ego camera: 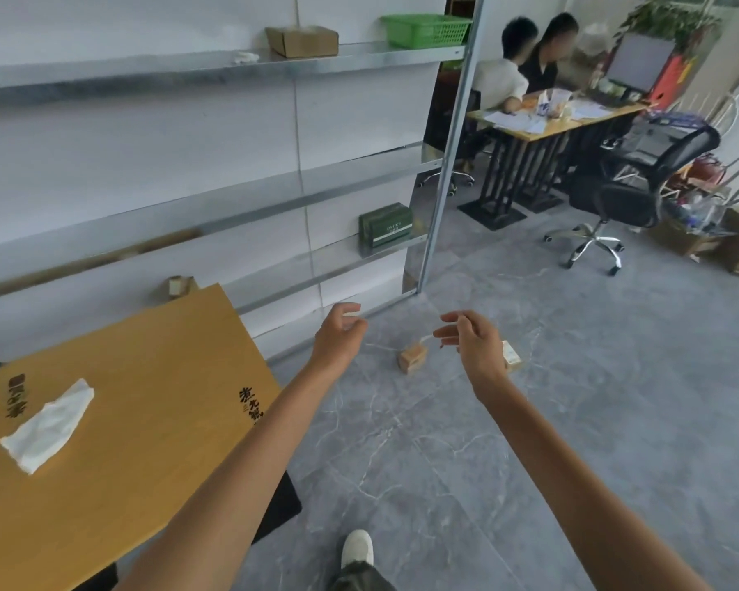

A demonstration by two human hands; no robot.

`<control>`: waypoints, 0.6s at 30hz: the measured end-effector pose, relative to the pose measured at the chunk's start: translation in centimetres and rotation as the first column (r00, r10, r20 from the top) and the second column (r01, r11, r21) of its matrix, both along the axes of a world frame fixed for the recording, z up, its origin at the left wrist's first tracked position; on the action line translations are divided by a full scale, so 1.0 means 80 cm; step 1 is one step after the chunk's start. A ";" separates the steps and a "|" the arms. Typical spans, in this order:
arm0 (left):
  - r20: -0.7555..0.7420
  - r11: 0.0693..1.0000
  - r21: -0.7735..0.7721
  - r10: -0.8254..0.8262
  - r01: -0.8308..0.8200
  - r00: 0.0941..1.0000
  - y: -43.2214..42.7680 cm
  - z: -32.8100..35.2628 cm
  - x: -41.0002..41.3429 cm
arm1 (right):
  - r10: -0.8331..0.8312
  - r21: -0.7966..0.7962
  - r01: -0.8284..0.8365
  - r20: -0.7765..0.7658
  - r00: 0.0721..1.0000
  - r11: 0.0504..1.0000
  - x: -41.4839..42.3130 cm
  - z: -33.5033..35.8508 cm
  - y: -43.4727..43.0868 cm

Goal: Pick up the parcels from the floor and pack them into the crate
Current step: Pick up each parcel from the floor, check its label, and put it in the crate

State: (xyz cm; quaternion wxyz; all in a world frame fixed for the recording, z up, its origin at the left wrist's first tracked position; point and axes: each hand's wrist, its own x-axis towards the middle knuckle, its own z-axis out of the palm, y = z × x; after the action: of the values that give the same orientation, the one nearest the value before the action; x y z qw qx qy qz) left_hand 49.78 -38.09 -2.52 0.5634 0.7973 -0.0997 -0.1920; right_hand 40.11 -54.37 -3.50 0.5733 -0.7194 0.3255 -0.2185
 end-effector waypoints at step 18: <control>-0.179 0.990 0.108 -0.075 0.095 0.981 -0.231 -0.138 0.274 | -0.056 0.178 0.101 -0.241 0.969 0.979 0.242 -0.121 -0.261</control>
State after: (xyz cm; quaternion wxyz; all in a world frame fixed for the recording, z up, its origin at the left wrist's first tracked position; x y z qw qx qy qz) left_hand 71.69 -56.61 -13.56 0.5139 0.8039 -0.0726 -0.2904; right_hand 59.46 -75.26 -13.21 0.5873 -0.6690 0.4387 -0.1227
